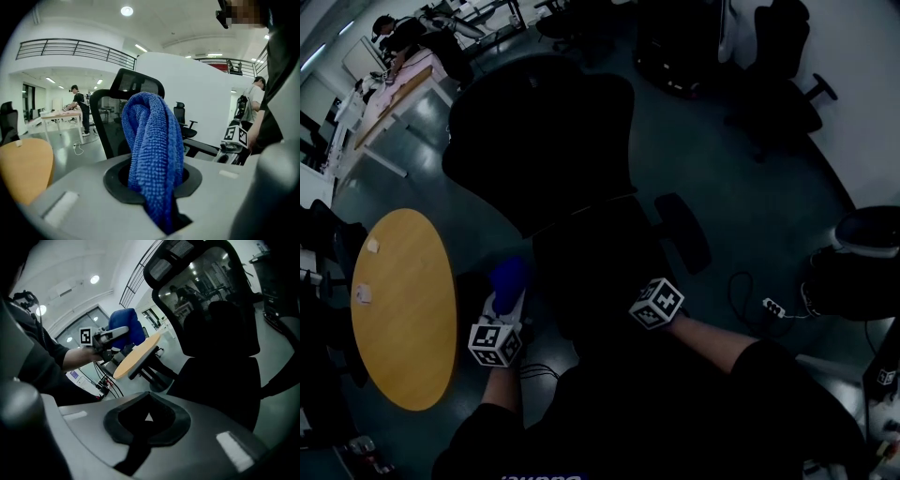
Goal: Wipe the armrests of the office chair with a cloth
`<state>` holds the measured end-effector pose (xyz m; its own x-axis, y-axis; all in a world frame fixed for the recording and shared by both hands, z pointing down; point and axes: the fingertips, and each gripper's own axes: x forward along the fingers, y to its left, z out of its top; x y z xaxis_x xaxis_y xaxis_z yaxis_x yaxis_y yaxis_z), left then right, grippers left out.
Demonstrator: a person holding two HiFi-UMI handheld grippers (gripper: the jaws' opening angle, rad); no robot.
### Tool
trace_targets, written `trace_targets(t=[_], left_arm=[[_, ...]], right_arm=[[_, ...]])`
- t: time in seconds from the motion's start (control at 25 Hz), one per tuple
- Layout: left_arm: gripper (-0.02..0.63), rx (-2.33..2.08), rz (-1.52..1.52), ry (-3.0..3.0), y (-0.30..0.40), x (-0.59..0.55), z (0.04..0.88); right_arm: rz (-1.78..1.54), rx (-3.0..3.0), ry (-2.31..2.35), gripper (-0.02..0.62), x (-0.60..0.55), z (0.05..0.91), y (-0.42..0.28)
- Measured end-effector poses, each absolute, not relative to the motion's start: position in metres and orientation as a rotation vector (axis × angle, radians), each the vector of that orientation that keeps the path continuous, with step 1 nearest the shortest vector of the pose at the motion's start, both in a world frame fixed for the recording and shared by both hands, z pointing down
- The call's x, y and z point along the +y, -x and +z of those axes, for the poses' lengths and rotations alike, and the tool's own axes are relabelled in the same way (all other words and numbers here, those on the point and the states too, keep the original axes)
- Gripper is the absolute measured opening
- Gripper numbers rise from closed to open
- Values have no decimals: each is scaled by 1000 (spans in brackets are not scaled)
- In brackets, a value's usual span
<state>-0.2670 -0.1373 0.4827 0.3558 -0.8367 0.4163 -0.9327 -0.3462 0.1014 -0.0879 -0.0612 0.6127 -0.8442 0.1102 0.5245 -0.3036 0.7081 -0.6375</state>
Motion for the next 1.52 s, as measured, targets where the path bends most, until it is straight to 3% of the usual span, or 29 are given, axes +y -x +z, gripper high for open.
trace_targets(t=[0.6, 1.0, 1.52], left_arm=[[109, -1611, 584, -2342, 158, -238, 464], [109, -1391, 700, -2460, 66, -321, 507], [110, -1060, 945, -2487, -40, -376, 604]], right_arm=[[1171, -2506, -215, 5, -128, 587, -37], [1276, -2396, -453, 4, -143, 621, -133], [1290, -2342, -520, 4, -140, 645, -159]])
